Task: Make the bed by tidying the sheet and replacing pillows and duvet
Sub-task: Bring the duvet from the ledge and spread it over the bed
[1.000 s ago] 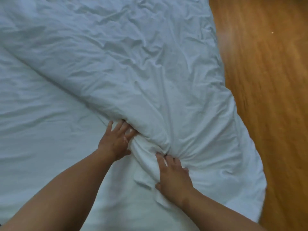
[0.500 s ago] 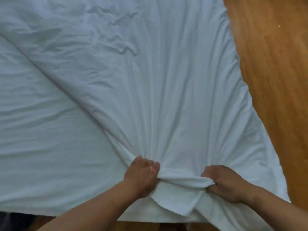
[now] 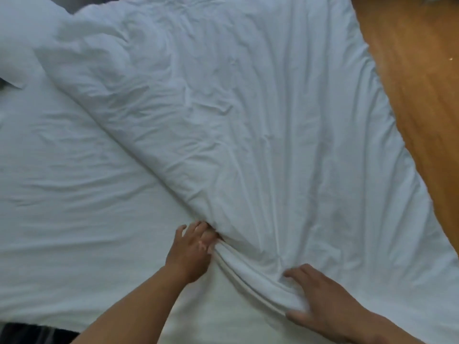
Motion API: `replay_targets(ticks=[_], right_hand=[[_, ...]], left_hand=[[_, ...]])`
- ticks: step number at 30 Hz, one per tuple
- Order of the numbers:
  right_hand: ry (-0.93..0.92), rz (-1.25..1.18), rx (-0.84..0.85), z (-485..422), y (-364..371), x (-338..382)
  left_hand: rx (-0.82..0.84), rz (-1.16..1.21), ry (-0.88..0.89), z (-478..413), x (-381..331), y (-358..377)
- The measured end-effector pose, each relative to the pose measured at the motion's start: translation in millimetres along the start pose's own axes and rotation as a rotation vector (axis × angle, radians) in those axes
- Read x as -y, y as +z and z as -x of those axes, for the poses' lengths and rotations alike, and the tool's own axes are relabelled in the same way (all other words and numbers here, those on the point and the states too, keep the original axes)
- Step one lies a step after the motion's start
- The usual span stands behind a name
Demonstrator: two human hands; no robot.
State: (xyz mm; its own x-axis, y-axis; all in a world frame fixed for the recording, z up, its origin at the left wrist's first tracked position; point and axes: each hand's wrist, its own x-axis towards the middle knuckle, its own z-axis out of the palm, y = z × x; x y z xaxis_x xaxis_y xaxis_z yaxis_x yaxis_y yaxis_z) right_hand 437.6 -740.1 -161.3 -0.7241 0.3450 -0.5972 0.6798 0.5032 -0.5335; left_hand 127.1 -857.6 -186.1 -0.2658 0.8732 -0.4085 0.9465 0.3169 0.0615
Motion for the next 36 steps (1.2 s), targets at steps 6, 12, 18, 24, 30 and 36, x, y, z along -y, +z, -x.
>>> replay_targets(ticks=[6,12,18,24,30,36], right_hand=[[-0.070,-0.036,-0.314,-116.3,-16.8,107.3],[0.125,0.044,-0.293,-281.4,-62.3,190.7],[0.203,0.186,-0.486,-323.9,-68.2,195.3],[0.238,-0.038,-0.767,-309.1,-186.0,141.7],[0.671,-0.004,-0.908,-331.6,-272.1,68.0],[0.267,0.196,-1.117,-394.8,-257.9,110.7]], left_hand=[[-0.045,0.522,-0.514,-71.5,111.4,-44.3],[-0.041,-0.202,-0.126,-172.1,211.0,-78.5],[-0.151,-0.159,0.299,-226.0,267.3,-81.9],[-0.521,-0.262,0.553,-310.6,220.2,-208.0],[-0.358,-0.314,0.298,-353.9,195.0,-247.4],[-0.213,-0.239,-0.085,-373.9,321.3,-220.1]])
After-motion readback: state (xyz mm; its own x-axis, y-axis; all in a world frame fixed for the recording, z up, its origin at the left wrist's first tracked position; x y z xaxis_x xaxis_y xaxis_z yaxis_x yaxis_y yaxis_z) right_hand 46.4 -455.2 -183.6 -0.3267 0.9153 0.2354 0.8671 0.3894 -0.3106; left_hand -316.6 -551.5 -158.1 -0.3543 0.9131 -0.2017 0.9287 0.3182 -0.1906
